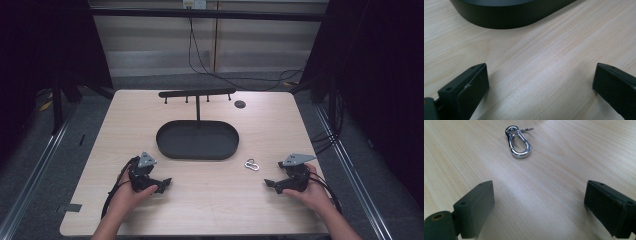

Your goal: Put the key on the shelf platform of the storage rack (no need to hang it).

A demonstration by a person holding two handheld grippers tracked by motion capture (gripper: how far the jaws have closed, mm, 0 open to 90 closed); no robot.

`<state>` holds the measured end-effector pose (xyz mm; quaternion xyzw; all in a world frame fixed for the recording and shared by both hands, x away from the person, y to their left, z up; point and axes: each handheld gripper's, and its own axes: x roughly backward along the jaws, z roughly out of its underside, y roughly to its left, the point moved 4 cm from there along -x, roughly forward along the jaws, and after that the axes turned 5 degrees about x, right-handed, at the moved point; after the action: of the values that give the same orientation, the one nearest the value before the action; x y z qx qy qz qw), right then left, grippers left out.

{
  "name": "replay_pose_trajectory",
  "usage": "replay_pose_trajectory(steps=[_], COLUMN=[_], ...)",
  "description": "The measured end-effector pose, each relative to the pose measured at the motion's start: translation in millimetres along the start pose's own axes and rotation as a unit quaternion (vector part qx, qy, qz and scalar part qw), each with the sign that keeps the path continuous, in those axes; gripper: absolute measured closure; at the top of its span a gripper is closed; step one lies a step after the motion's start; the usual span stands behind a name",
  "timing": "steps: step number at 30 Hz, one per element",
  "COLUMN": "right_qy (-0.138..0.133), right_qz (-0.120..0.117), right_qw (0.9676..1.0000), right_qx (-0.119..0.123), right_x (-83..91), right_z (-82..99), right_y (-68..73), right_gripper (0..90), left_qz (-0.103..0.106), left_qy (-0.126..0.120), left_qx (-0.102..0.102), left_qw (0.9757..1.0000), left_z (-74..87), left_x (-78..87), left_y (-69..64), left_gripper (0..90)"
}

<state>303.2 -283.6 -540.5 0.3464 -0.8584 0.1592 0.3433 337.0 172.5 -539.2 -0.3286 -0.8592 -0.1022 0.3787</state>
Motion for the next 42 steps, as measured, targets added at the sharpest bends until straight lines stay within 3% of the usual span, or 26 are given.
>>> replay_pose_trajectory(steps=[7,11,12,17,18,23,37,39,42], right_qy=[0.006,0.023,0.044,0.083,0.110,0.151,0.200,0.225,0.238], right_qz=[0.002,-0.003,-0.006,-0.024,-0.034,-0.058,-0.065,-0.055,-0.053], right_qw=[1.0000,0.9997,0.9990,0.9961,0.9932,0.9867,0.9776,0.9724,0.9691], right_qx=[-0.002,-0.001,-0.001,0.014,0.014,-0.020,0.012,0.025,0.036], right_x=[0.1,1.7,1.5,2.1,1.4,0.5,-5.3,-9.9,-16.4], right_z=[-1.0,-4.6,-8.7,-17.2,-22.2,-32.1,-62.8,-68.5,-74.5], right_y=[0.5,2.4,5.4,11.0,13.5,16.4,20.9,21.5,20.9], right_gripper=[9.5,15.6,17.1,25.3,25.6,30.2,36.7,40.3,42.8], left_qz=[0.001,0.001,0.001,0.001,0.001,0.001,0.002,0.002,0.002], left_qy=[-0.002,-0.001,-0.001,0.000,-0.001,0.000,0.000,0.000,0.000], left_qx=[0.002,0.002,0.002,0.000,0.001,0.000,-0.001,-0.001,-0.001], left_qw=[1.0000,1.0000,1.0000,1.0000,1.0000,1.0000,1.0000,1.0000,1.0000], left_z=[0.0,0.0,0.0,0.1,0.1,0.1,-0.1,-0.1,-0.1], left_x=[-0.1,-0.1,-0.1,0.1,0.0,0.1,0.0,-0.1,-0.1], left_y=[-0.4,-0.4,-0.4,-0.1,-0.2,-0.1,0.1,0.1,0.1], left_gripper=[0.1,0.1,0.1,0.1,0.1,0.1,0.1,0.1,0.1])
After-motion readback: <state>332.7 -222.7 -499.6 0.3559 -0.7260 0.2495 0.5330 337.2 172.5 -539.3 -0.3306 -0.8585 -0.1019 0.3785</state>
